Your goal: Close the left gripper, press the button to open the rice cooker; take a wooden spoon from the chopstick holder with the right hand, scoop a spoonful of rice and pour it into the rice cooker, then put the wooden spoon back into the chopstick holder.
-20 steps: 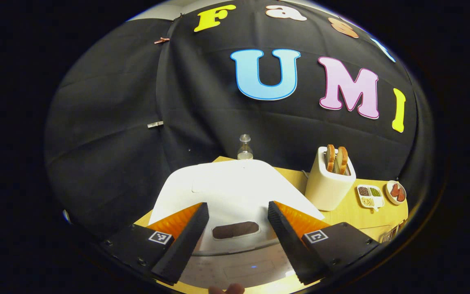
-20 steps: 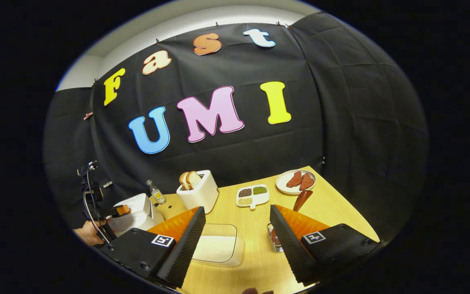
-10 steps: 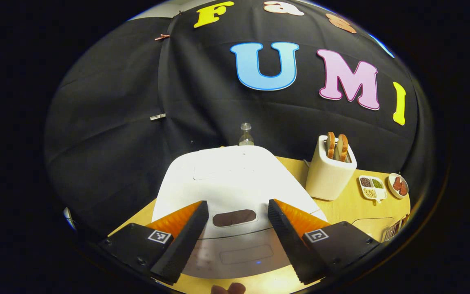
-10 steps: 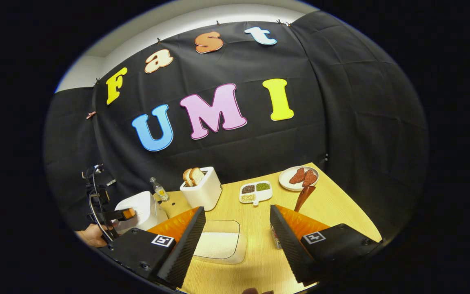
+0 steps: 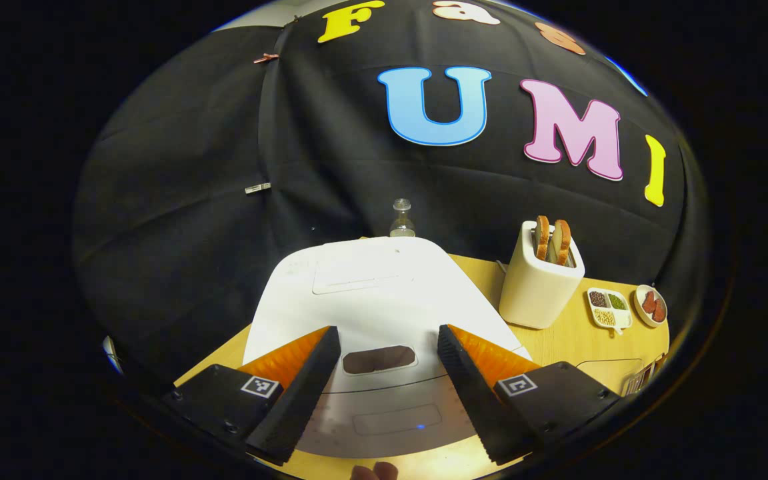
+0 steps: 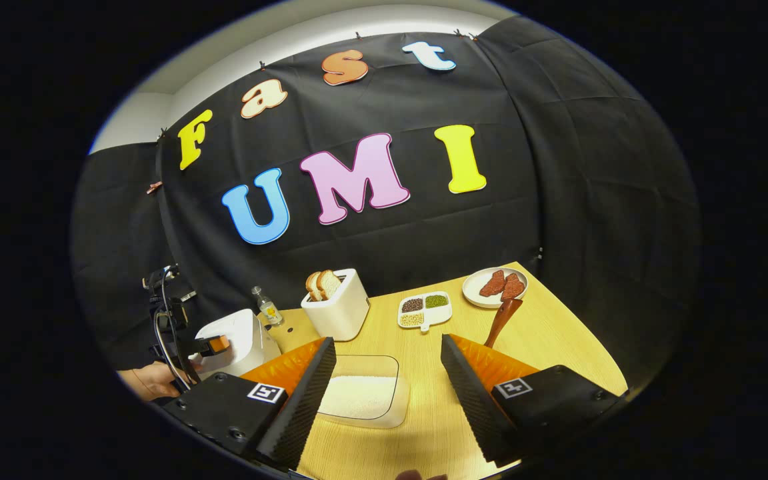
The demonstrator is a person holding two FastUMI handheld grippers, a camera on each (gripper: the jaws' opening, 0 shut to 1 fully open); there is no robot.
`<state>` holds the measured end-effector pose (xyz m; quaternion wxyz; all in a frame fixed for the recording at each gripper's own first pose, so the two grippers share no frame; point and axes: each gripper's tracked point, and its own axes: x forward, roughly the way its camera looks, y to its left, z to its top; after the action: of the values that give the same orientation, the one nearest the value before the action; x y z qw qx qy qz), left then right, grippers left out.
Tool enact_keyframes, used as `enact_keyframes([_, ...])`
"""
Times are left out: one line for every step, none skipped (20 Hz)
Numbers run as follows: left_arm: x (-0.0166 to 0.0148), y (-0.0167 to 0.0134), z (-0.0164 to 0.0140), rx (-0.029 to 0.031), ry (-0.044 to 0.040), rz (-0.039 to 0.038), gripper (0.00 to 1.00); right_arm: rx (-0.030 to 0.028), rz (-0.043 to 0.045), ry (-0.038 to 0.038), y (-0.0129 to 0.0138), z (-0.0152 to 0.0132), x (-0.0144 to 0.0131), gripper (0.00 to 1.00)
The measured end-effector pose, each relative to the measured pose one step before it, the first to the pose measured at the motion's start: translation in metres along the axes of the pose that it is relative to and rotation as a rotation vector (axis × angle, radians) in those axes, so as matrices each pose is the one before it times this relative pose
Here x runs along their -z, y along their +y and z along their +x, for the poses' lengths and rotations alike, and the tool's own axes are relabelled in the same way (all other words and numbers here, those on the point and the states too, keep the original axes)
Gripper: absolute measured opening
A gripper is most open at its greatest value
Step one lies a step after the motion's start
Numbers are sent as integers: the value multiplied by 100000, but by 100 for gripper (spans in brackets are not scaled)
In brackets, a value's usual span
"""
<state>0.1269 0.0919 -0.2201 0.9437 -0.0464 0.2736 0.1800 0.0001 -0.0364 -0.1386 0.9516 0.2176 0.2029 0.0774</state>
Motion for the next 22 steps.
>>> enact_keyframes([-32, 30, -51, 371, -369, -19, 100, -613, 176, -25, 255, 119, -69, 98])
enact_keyframes([-163, 83, -38, 165, -696, 348, 100, -787, 250, -386, 291, 142, -185, 98])
enact_keyframes([9, 187, 2, -231, -225, -244, 100, -625, -14, -475, 252, 92, -301, 98])
enact_keyframes([-294, 142, -173, 89, -994, -410, 100, -777, -242, -439, 277, 57, -296, 98])
enact_keyframes([-362, 110, -268, 46, -1733, -179, 99, -604, -684, -500, 220, 202, -227, 98])
enact_keyframes([-463, 70, -257, 380, -1806, -647, 98, -638, -1133, -831, 213, 171, -337, 98])
enact_keyframes([-413, -18, -693, 978, -1999, -843, 96, -553, -1624, -875, 250, 46, -380, 98])
enact_keyframes([-521, -194, -700, 1334, -1877, -763, 96, -509, -2223, -833, 238, 130, -339, 98])
enact_keyframes([-393, -256, -996, 1722, -2252, -941, 96, -499, -2596, -887, 179, 83, -296, 98])
enact_keyframes([-587, -208, -1109, 1553, -2383, -907, 96, -642, -2535, -855, 284, 217, -355, 98])
enact_keyframes([-746, -127, -1032, 1627, -2471, -830, 96, -547, -3021, -933, 317, 92, -427, 98])
enact_keyframes([-555, -248, -896, 1531, -2170, -577, 96, 223, -3902, -914, 98, 222, -472, 98])
enact_keyframes([-661, -322, -1039, 1829, -2406, -440, 97, 558, -3841, -1026, -1, 53, -500, 98])
enact_keyframes([-701, -327, -1121, 1845, -2595, -298, 97, -219, -3312, -1381, 235, 124, -674, 98])
enact_keyframes([-860, -410, -1105, 1826, -2679, 478, 97, 17, -3026, -1445, 323, 186, -624, 98])
enact_keyframes([-938, -324, -971, 1502, -2963, 765, 96, -661, -2752, -1322, 327, 165, -593, 98])
enact_keyframes([-982, -366, -845, 1796, -3044, 820, 95, -140, -2680, -1528, 279, 23, -562, 98])
enact_keyframes([-1018, -453, -935, 1486, -2985, 1017, 95, -269, -1984, -1700, 299, -18, -721, 98])
enact_keyframes([-921, -367, -881, 827, -2434, 1806, 95, 13, -1535, -1767, 88, 108, -599, 98])
enact_keyframes([-631, -148, -891, 211, -1682, 2028, 95, -110, -596, -649, 150, -59, -261, 98])
enact_keyframes([-539, -318, -1006, 578, -1337, 1230, 95, -220, 229, -166, 197, -43, -53, 98])
enact_keyframes([-424, -598, -993, 1729, -975, -162, 95, -466, 321, -355, 212, -123, -93, 98])
